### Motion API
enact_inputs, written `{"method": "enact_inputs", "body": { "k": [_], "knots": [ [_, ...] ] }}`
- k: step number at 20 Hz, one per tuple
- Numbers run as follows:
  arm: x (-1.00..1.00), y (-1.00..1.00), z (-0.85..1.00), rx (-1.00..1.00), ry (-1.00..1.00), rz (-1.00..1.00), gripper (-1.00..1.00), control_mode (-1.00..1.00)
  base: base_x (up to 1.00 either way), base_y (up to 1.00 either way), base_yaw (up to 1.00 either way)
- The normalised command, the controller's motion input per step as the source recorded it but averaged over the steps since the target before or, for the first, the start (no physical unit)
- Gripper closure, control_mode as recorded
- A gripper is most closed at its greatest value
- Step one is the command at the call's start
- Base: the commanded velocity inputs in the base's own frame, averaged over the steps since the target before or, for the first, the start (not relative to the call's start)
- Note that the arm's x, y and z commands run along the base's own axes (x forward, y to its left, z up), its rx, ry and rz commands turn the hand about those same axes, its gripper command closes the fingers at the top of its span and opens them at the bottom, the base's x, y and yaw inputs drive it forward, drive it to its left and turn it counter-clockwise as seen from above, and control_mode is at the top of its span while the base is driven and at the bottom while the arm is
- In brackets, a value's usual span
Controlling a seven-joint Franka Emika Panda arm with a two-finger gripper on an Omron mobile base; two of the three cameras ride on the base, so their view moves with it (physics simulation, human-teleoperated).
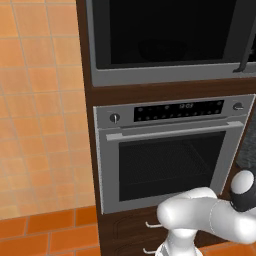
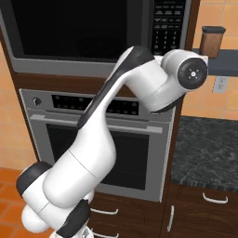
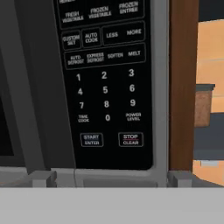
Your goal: Open the microwave, place the bowl with waffle inside the microwave, then close the microwave door and turn it on.
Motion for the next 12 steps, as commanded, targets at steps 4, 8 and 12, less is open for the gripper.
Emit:
{"method": "enact_inputs", "body": {
  "k": [4, 8, 12],
  "knots": [
    [0.0, -0.08, 0.02, 0.0, 0.0, -0.24, -1.0, -1.0, 0.0, 0.0, 0.0],
    [0.05, -0.02, 0.0, 0.0, 0.0, -0.17, -1.0, -1.0, 0.0, 0.0, 0.0],
    [0.28, 0.0, 0.0, 0.0, 0.0, -0.1, -1.0, -1.0, 0.0, 0.0, 0.0]
  ]
}}
